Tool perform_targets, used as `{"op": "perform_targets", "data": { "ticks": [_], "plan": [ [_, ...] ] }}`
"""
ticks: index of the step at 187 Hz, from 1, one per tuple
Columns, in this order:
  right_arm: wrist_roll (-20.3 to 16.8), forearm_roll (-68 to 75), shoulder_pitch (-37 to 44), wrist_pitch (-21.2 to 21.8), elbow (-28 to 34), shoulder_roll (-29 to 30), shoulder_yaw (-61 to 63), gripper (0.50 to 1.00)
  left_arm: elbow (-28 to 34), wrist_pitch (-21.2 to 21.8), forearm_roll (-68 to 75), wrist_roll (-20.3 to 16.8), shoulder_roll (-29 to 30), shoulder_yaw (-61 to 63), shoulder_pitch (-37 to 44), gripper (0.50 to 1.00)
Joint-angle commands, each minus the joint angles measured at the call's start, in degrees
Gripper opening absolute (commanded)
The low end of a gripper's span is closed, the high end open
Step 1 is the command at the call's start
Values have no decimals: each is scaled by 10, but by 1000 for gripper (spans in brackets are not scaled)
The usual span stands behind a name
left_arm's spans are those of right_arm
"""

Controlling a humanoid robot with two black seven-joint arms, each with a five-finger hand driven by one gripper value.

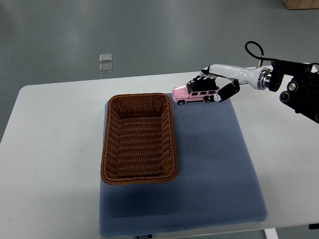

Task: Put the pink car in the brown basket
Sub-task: 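Lift the pink car and carry it over the wicker basket, then lower the car into the basket and open the right hand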

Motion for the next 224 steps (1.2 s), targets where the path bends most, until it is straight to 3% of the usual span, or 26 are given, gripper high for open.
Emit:
{"op": "perform_targets", "data": {
  "ticks": [1, 79, 160, 162, 163, 164, 165, 168, 169, 170, 171, 174, 175, 176, 177, 181, 224],
  "plan": [
    [1, -3, 12, -25, 0, 31, -1, 500, 0, 0, 0, 0, 0, 0, 0, 1000],
    [-3, -11, 17, -30, 1, 110, -13, 500, 0, 0, 0, 0, 0, 0, 0, 1000],
    [-12, -14, 8, -31, -9, 143, -43, 500, 0, 0, 0, 0, 0, 0, 0, 1000],
    [-12, -14, 8, -31, -9, 143, -44, 529, 0, 0, 0, 0, 0, 0, 0, 1000],
    [-12, -14, 8, -31, -9, 143, -45, 569, 0, 0, 0, 0, 0, 0, 0, 1000],
    [-12, -14, 8, -31, -9, 143, -45, 570, 0, 0, 0, 0, 0, 0, 0, 1000],
    [-12, -14, 7, -31, -9, 143, -46, 612, 0, 0, 0, 0, 0, 0, 0, 1000],
    [-12, -14, 6, -31, -10, 143, -46, 650, 0, -1, 0, 0, 0, 0, 0, 1000],
    [-12, -13, 5, -31, -10, 143, -46, 692, 0, 0, 0, 0, 0, 0, 0, 1000],
    [-12, -13, 5, -31, -10, 143, -46, 693, 0, 0, 0, 0, 0, 0, 0, 1000],
    [-12, -13, 4, -31, -10, 143, -46, 737, 0, 0, 0, 0, 0, 0, 0, 1000],
    [-12, -12, 3, -32, -10, 143, -46, 778, 0, 0, 0, 0, 0, 0, 0, 1000],
    [-12, -10, 1, -32, -10, 143, -46, 821, 0, 0, 0, 0, 0, 0, 0, 1000],
    [-12, -10, 1, -32, -10, 143, -46, 821, 0, 0, 0, 0, 0, 0, 0, 1000],
    [-12, -7, -1, -32, -10, 143, -46, 860, 0, -1, 0, 0, 0, 0, 0, 1000],
    [-12, -5, -3, -31, -9, 143, -45, 907, 0, -1, 0, 0, 0, 0, 0, 1000],
    [-13, -2, -7, -31, -13, 130, -33, 915, 0, -1, 0, 0, 0, 0, 0, 1000]
  ]
}}
